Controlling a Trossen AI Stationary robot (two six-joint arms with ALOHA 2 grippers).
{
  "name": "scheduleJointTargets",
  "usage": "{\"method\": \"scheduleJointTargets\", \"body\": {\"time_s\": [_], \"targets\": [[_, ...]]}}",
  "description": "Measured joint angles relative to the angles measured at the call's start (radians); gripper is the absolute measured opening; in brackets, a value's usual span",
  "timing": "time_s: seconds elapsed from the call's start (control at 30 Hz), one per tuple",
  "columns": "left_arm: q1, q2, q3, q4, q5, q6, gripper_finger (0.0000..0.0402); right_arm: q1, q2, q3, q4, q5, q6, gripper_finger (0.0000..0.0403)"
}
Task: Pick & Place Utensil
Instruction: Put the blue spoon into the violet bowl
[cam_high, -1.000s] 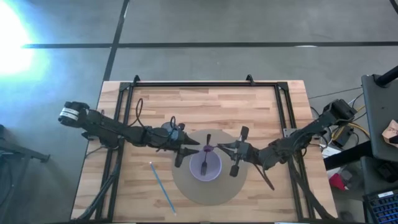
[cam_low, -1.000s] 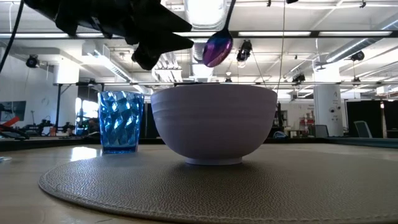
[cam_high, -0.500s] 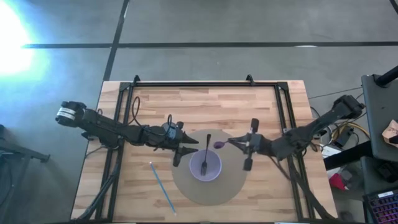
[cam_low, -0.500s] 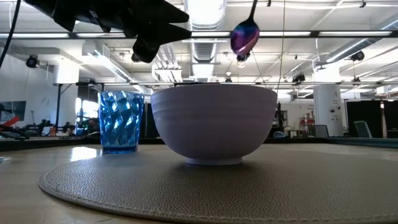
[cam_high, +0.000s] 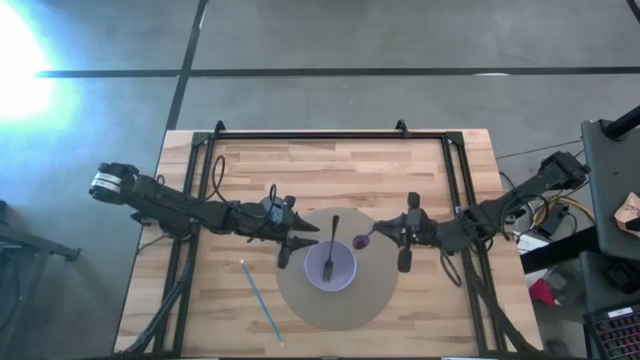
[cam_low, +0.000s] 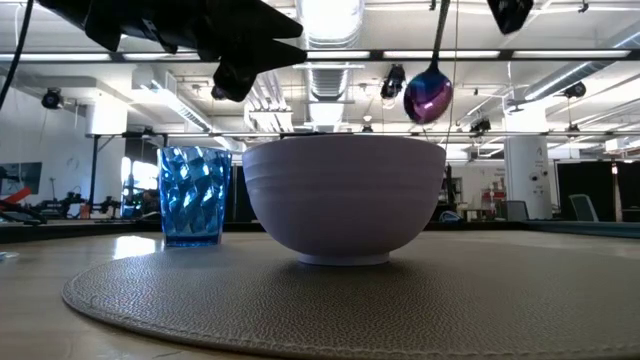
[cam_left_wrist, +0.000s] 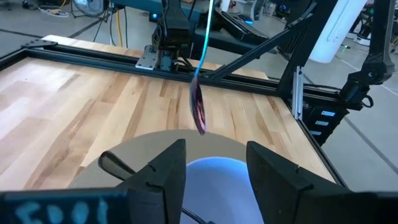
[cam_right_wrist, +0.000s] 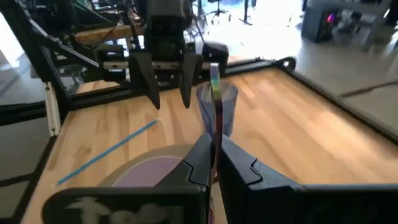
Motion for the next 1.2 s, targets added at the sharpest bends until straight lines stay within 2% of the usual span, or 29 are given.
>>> {"method": "scheduleJointTargets", "body": {"time_s": [0.3,0.77,1.0,1.2], "targets": [[0.000,0.000,-0.002,0.000,0.001,0.000,0.0159,-0.081,-0.019,-0.116,0.274,-0.189,0.024,0.0012],[0.000,0.000,-0.002,0.000,0.001,0.000,0.0159,-0.296,-0.105,-0.144,0.299,-0.446,0.116,0.0012],[0.000,0.000,-0.002,-0.001,0.003,0.000,0.0159,-0.306,-0.082,-0.228,0.315,-0.466,0.252,0.0012],[0.000,0.000,-0.002,-0.001,0.004,0.000,0.0159,-0.305,-0.031,-0.293,0.464,-0.480,0.334,0.0012]]}}
